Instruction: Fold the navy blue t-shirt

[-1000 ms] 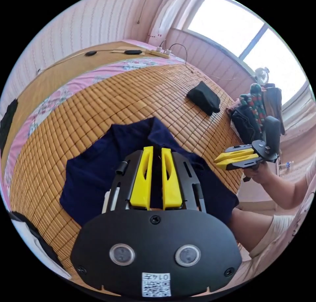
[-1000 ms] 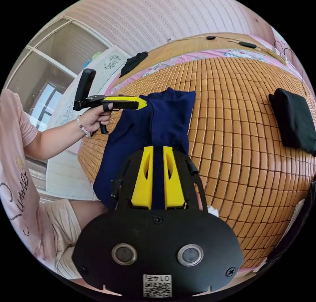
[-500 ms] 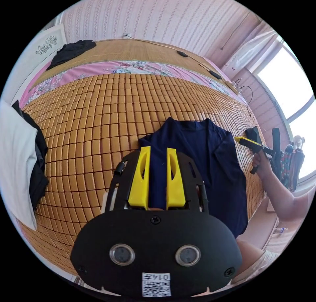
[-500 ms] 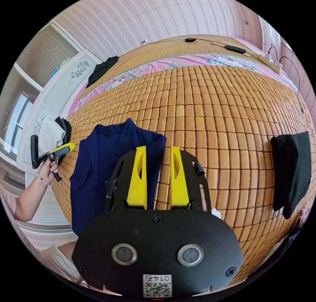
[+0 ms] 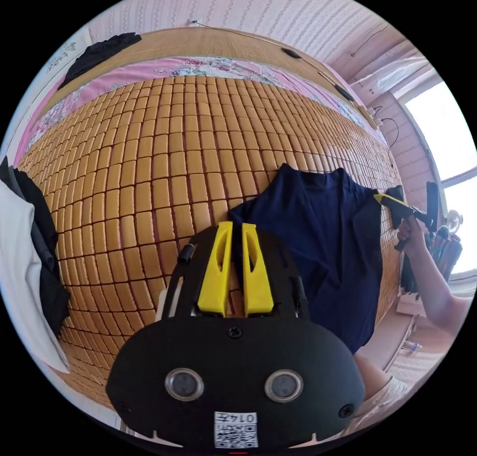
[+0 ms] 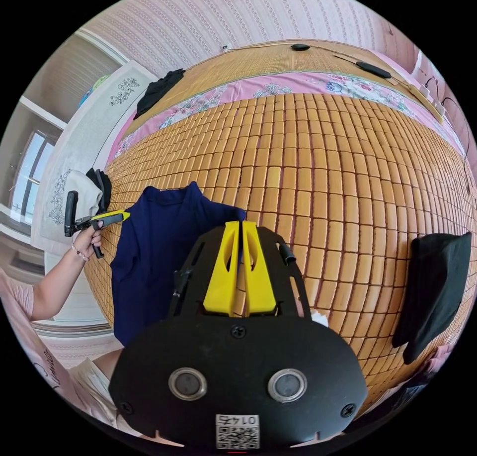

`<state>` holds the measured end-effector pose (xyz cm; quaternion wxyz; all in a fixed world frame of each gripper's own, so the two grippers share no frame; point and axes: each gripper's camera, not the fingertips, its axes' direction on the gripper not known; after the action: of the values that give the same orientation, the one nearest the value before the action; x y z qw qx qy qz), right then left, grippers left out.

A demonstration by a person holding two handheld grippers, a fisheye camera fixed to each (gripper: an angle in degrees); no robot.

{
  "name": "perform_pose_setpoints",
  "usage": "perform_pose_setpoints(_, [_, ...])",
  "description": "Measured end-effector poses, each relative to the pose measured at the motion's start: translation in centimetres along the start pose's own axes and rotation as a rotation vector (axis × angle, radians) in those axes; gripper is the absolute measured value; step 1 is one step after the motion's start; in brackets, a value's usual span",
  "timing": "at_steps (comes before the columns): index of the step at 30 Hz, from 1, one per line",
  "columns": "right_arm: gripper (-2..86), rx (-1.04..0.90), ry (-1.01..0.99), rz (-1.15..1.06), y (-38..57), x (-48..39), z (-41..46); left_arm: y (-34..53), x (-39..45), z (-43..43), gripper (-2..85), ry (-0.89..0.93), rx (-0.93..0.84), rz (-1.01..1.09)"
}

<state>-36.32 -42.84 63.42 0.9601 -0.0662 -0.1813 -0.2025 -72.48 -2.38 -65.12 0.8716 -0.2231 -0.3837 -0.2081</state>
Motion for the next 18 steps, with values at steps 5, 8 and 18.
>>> perform_pose_setpoints(5, [0.2, 0.017, 0.022, -0.04, -2.0, 0.2, -1.4, -0.9, -1.0, -2.4, -0.7, 0.017, 0.045, 0.018])
perform_pose_setpoints(8, [0.2, 0.054, 0.041, -0.034, -3.3, 0.5, -2.5, -1.9, -0.9, -4.8, -0.8, 0.03, 0.135, 0.031])
perform_pose_setpoints(18, [0.3, 0.206, 0.116, -0.05, -4.8, -0.2, -7.3, -3.5, 1.6, -12.7, -0.9, 0.035, 0.37, 0.09])
